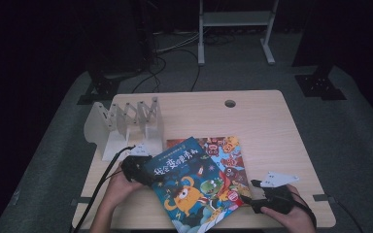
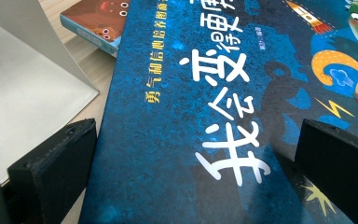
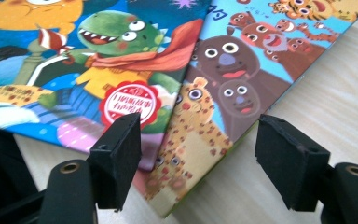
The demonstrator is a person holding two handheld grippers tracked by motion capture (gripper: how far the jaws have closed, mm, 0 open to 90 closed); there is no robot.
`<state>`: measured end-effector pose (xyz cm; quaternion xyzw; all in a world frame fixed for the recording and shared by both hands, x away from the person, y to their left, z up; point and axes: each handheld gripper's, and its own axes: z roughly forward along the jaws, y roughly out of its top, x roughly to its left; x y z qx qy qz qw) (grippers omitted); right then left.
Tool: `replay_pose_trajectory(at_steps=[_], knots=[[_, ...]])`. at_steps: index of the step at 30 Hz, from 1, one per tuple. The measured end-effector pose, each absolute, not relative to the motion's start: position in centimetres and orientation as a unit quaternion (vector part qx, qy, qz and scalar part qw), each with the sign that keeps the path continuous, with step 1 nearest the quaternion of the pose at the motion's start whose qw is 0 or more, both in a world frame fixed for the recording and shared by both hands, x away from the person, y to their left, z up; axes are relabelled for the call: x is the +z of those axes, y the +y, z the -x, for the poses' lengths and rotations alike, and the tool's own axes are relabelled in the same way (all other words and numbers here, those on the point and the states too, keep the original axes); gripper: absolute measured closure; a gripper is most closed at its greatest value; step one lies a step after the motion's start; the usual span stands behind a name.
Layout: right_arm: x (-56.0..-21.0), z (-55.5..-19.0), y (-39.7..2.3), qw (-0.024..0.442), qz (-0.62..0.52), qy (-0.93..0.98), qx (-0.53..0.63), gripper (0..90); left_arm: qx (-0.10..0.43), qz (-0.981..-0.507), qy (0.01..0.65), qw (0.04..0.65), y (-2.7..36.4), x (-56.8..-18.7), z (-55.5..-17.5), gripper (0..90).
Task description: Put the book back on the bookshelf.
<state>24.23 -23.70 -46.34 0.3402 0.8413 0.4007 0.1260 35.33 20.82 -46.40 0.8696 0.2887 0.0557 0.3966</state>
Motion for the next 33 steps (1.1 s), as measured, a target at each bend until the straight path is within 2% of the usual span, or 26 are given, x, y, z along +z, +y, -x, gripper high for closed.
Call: replay_pose_trajectory(at_steps=[16,33], knots=[[-46.7,-24.2,-24.1,0.136,-0.346,0.842,0.392,28.2,0.047,-0.869,0.291,0.398,21.0,-46.5,-35.1,0.0],[-46.3,-29.1,-24.7,0.177,-0.375,0.835,0.361,29.9,0.032,-0.874,0.281,0.395,20.5,-46.4,-34.8,0.0]])
